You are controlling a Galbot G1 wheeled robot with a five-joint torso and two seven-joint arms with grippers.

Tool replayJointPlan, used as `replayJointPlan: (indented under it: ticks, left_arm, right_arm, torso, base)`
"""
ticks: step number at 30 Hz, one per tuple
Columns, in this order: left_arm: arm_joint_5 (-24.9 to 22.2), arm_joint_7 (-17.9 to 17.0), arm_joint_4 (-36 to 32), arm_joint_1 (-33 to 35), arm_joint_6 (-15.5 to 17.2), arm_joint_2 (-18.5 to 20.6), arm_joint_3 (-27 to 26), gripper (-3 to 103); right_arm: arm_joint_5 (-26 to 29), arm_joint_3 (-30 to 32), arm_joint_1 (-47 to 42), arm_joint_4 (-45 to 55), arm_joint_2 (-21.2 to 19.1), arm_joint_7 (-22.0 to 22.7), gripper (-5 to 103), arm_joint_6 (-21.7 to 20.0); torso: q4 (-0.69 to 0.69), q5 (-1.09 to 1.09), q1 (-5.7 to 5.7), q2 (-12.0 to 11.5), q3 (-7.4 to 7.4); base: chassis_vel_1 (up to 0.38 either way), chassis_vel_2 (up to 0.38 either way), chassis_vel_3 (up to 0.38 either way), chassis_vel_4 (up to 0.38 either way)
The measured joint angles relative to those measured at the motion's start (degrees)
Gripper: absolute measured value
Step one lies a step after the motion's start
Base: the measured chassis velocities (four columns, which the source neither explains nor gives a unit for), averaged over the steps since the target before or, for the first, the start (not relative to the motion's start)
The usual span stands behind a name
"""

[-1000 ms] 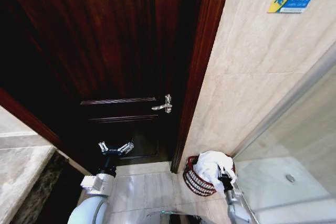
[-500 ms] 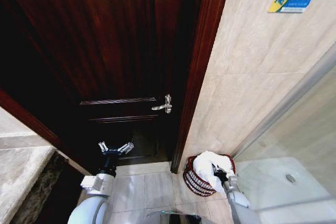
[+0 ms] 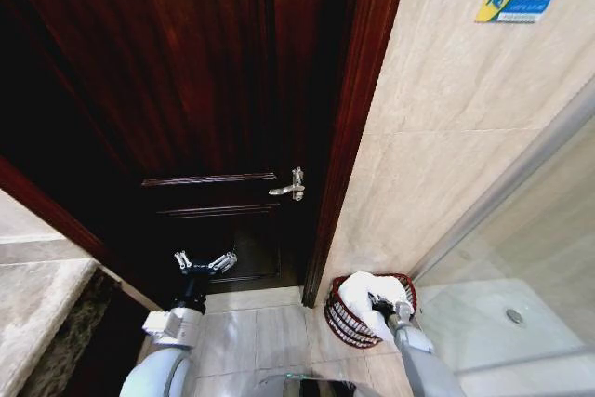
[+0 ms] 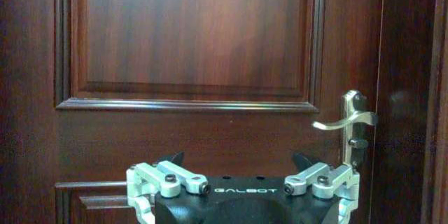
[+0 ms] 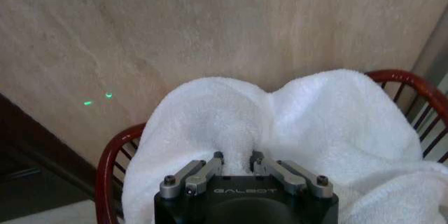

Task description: Discard the used towel into the hamper.

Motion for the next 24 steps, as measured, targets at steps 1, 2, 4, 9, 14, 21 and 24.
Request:
replayJointPlan:
  ticks: [1, 2, 4, 9, 14, 21, 24]
  left_arm:
    - [0.0, 0.0, 0.0, 0.0, 0.0, 0.0, 0.0, 100]
    - [0.0, 0.0, 0.0, 0.0, 0.0, 0.0, 0.0, 100]
    - [0.0, 0.0, 0.0, 0.0, 0.0, 0.0, 0.0, 100]
    - [0.0, 0.0, 0.0, 0.0, 0.0, 0.0, 0.0, 100]
    - [0.0, 0.0, 0.0, 0.0, 0.0, 0.0, 0.0, 100]
    - [0.0, 0.0, 0.0, 0.0, 0.0, 0.0, 0.0, 100]
    - [0.0, 0.0, 0.0, 0.0, 0.0, 0.0, 0.0, 100]
  right_arm:
    - [0.1, -0.2, 0.1, -0.1, -0.2, -0.1, 14, -1.0]
    - [-0.1, -0.3, 0.2, -0.3, -0.4, -0.2, 14, -2.2]
    - [-0.4, -0.1, 0.2, -0.6, -0.4, 0.0, 14, -2.7]
    - [-5.0, 1.3, 2.1, -6.6, -0.2, 3.0, 14, -0.2]
    - [-9.6, 1.4, 4.8, -13.5, 0.1, 3.9, 14, 5.2]
    - [-10.1, 1.8, 6.8, -17.1, 1.5, 1.6, 20, 10.3]
    - [-11.2, 2.1, 7.7, -18.6, 1.8, 1.1, 17, 12.0]
  torso:
    - [0.00, 0.00, 0.00, 0.0, 0.00]
    - [0.01, 0.00, 0.00, 0.0, 0.00]
    - [0.01, 0.00, 0.00, 0.0, 0.00]
    - [0.00, 0.00, 0.00, 0.0, 0.00]
    - [0.00, -0.02, 0.00, 0.0, 0.00]
    - [-0.01, 0.00, 0.00, 0.0, 0.00]
    - [-0.02, -0.01, 0.00, 0.0, 0.00]
  base:
    - [0.000, 0.000, 0.000, 0.000]
    - [0.000, 0.000, 0.000, 0.000]
    - [0.000, 0.000, 0.000, 0.000]
    - [0.000, 0.000, 0.000, 0.000]
    - [0.000, 0.000, 0.000, 0.000]
    - [0.000, 0.000, 0.000, 0.000]
    - [0.000, 0.000, 0.000, 0.000]
